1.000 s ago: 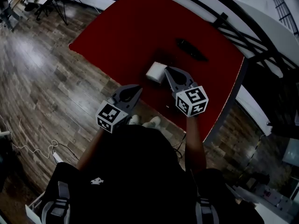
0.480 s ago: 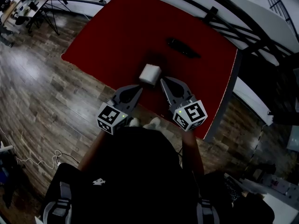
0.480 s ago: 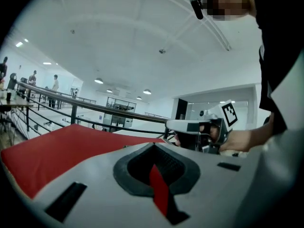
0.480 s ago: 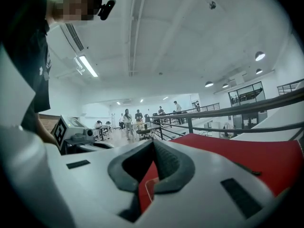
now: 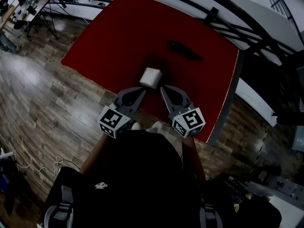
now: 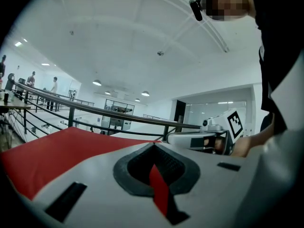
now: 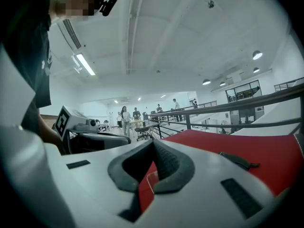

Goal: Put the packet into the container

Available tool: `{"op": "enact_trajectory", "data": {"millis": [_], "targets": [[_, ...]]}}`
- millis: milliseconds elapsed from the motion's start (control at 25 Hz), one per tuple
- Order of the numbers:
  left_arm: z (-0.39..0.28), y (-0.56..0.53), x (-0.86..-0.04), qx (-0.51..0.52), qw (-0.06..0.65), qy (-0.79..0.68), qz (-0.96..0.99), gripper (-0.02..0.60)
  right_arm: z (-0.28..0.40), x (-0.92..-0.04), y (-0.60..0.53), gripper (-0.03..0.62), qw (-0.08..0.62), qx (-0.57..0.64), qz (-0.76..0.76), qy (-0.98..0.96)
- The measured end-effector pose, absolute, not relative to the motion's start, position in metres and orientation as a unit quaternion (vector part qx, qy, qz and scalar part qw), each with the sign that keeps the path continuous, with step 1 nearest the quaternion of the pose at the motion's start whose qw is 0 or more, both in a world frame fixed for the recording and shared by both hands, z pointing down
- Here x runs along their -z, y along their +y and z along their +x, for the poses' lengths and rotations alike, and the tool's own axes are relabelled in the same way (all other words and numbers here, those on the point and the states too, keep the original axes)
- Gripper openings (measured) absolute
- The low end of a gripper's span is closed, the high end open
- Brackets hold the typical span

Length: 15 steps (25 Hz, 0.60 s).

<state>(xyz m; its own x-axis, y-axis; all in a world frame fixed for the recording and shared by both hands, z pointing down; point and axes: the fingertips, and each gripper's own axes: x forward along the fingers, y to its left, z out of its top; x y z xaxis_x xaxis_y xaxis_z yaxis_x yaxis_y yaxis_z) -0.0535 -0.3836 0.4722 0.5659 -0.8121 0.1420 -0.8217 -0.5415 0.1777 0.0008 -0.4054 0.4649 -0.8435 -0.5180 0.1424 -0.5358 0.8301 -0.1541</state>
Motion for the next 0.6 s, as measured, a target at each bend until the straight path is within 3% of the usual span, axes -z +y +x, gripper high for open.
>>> {"op": "enact_trajectory", "data": {"millis": [600], "targets": [[-0.0573,-0.3886,-0.4681,0.000,0.123,-0.482,0.867,0.005,0.0044,-0.4680,-0.4036,0.021,0.052,-0.094,0.280,-0.954]]}}
